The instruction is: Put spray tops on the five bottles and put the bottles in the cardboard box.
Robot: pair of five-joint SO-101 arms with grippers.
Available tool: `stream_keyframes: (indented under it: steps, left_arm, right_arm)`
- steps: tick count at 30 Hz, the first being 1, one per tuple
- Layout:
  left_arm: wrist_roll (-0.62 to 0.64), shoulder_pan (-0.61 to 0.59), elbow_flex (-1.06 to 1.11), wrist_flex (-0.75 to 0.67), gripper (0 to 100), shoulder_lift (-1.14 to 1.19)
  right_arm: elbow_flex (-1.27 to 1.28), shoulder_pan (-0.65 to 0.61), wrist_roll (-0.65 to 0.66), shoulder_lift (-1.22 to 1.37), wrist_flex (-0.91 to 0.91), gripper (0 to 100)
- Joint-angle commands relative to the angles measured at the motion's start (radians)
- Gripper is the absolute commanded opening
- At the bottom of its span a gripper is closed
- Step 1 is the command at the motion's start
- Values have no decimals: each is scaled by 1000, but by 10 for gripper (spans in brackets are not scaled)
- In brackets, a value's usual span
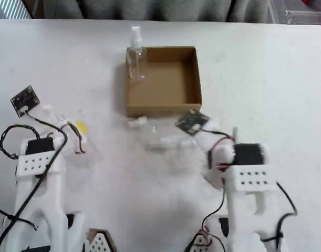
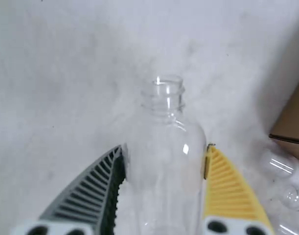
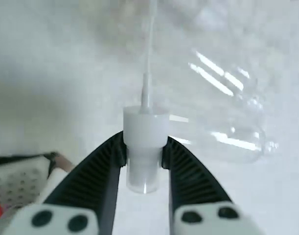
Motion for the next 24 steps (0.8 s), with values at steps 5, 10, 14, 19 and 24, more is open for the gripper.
stream_keyframes:
  steps: [5, 10, 14, 19, 24]
  left_arm:
    - [5, -8, -8, -17, 158, -35]
    - [5, -8, 8, -20, 158, -39]
    - [5, -8, 9, -20, 158, -39]
    - [5, -8, 9, -21, 158, -39]
    - [5, -8, 9, -21, 158, -39]
  right_arm:
    - [-44, 519, 405, -27, -18, 16]
    - [-46, 697, 560, -7, -53, 16]
    - [-54, 794, 598, 111, -139, 16]
    - [-61, 880, 605, 318, -343, 16]
    - [-150, 937, 606, 529, -433, 23]
